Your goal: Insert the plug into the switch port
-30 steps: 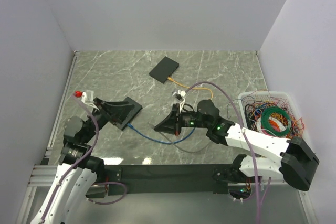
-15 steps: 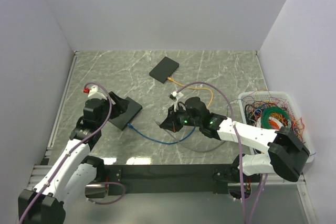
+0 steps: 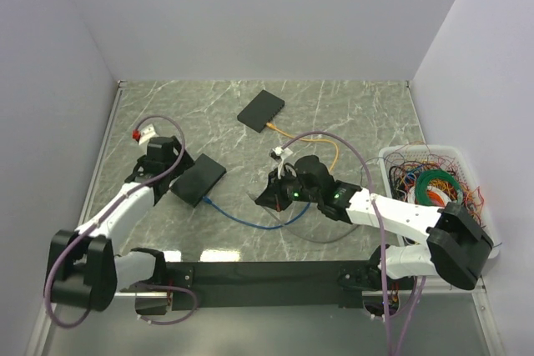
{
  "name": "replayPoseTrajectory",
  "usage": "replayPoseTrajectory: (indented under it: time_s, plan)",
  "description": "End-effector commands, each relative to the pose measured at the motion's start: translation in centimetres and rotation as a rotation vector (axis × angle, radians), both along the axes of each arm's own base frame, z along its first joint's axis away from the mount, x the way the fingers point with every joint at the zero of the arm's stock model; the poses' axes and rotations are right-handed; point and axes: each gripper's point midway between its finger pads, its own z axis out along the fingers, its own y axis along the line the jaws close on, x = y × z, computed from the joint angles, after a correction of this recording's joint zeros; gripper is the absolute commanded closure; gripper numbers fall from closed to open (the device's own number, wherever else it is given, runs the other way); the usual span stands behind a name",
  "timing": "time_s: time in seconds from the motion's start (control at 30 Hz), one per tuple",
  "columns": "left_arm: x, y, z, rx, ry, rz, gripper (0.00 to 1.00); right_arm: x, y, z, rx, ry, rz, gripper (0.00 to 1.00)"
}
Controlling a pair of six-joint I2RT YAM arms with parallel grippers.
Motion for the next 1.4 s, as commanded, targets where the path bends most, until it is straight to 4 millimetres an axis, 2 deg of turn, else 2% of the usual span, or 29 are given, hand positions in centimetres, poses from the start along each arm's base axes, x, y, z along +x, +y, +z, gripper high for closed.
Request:
replayPoseTrajectory:
  time_s: [0.0,0.07,0.2,0.33,0.53,0.63,0.77,1.03,1.13,1.27,1.37]
  plan:
    - [1.5,1.7,0.5,0.027,-0.002,0.042,0.19,0.0,-0.4,1.0,0.022,-0.030,-0.011,1.00]
    - [1.4,2.8,-0.3,0.015,0.020,0.078,0.18,0.0,-1.0,0.9,0.014,-0.040,-0.027,1.00]
    - [1.2,2.5,-1.6,-0.028,0.049,0.064,0.17,-0.2,-1.6,1.0,0.012,-0.057,-0.035,1.00]
    - [1.1,2.0,-3.9,-0.049,0.113,0.042,0.17,-0.3,-1.7,1.1,0.017,-0.057,-0.035,1.00]
    - [1.0,1.2,-5.7,-0.083,0.151,0.010,0.17,-0.5,-1.9,1.3,0.025,-0.059,-0.039,1.00]
    - [1.0,0.8,-5.6,-0.102,0.153,-0.005,0.18,-0.5,-2.0,1.5,0.030,-0.061,-0.043,1.00]
    - [1.0,-0.8,-5.2,-0.164,0.139,-0.056,0.20,-0.5,-2.1,1.6,0.032,-0.062,-0.047,1.00]
    - [-0.6,-3.8,-5.3,-0.218,0.148,-0.103,0.21,-0.4,-2.0,1.7,0.036,-0.059,-0.052,1.00]
    - [-1.0,-5.1,-5.0,-0.237,0.142,-0.131,0.20,-0.4,-2.1,1.6,0.033,-0.060,-0.058,1.00]
    - [-1.3,-7.8,-4.8,-0.248,0.132,-0.207,0.20,-0.4,-2.2,1.6,0.035,-0.060,-0.060,1.00]
    - [-0.7,-9.3,-4.5,-0.240,0.114,-0.252,0.21,-0.3,-2.2,1.4,0.020,-0.061,-0.060,1.00]
